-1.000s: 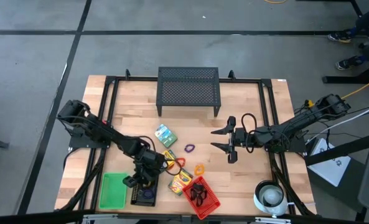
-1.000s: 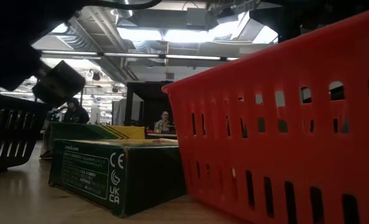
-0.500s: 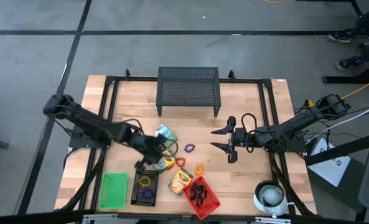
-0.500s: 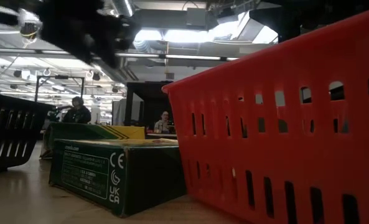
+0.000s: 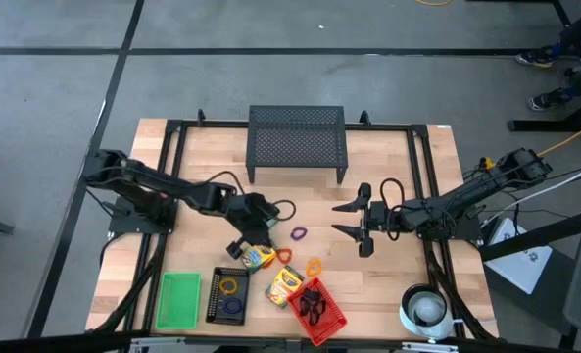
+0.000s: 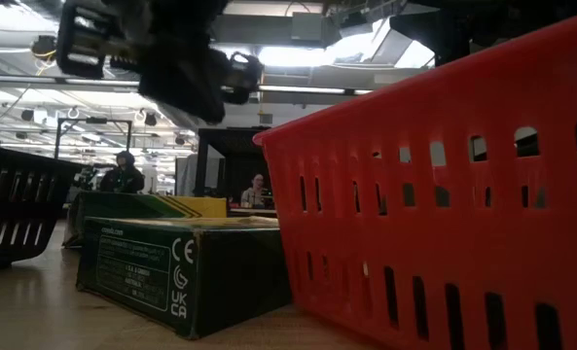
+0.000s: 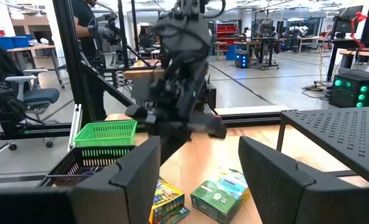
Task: Pick & Place Office Desk Supplies
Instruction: Put the red spring keychain into the black bin
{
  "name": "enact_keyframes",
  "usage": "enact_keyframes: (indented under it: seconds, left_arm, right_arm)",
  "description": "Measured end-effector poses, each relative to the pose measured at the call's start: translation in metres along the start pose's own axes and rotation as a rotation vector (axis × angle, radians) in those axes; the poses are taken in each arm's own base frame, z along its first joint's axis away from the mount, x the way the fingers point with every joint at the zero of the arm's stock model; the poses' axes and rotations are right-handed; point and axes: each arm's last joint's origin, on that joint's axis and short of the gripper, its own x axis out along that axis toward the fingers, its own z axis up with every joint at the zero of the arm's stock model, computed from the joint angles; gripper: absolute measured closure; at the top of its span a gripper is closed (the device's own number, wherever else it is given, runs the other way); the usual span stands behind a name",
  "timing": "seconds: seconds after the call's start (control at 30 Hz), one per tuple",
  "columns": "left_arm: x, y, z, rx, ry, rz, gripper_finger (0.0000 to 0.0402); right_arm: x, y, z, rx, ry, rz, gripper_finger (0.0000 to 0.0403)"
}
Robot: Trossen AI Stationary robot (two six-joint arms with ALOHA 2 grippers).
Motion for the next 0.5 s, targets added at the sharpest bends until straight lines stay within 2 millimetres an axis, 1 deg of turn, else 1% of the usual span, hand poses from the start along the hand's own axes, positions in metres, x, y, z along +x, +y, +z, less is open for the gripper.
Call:
enact_keyframes:
  seconds: [0.2,0.27,0.37,0.5]
  left_arm:
    - [0.02,0.002,-0.011,-0.003,0.026,-0.049,0.0401]
    - [0.023,0.002,-0.013,-0.006,0.019,-0.08,0.04]
    - [0.026,0.001,-0.012,0.002,0.013,-0.078,0.04]
    - [0.026,0.002,-0.007,0.029,-0.042,-0.069,0.04]
  right_arm:
    - [0.0,0.0,0.0,0.0,0.0,-0.005,0.0184]
    - [0.0,0.0,0.0,0.0,0.0,-0.006,0.0184]
    - [0.0,0.0,0.0,0.0,-0.001,-0.009,0.0184]
    - [0.001,-0.002,0.0,0.001,-0.002,-0.015,0.0184]
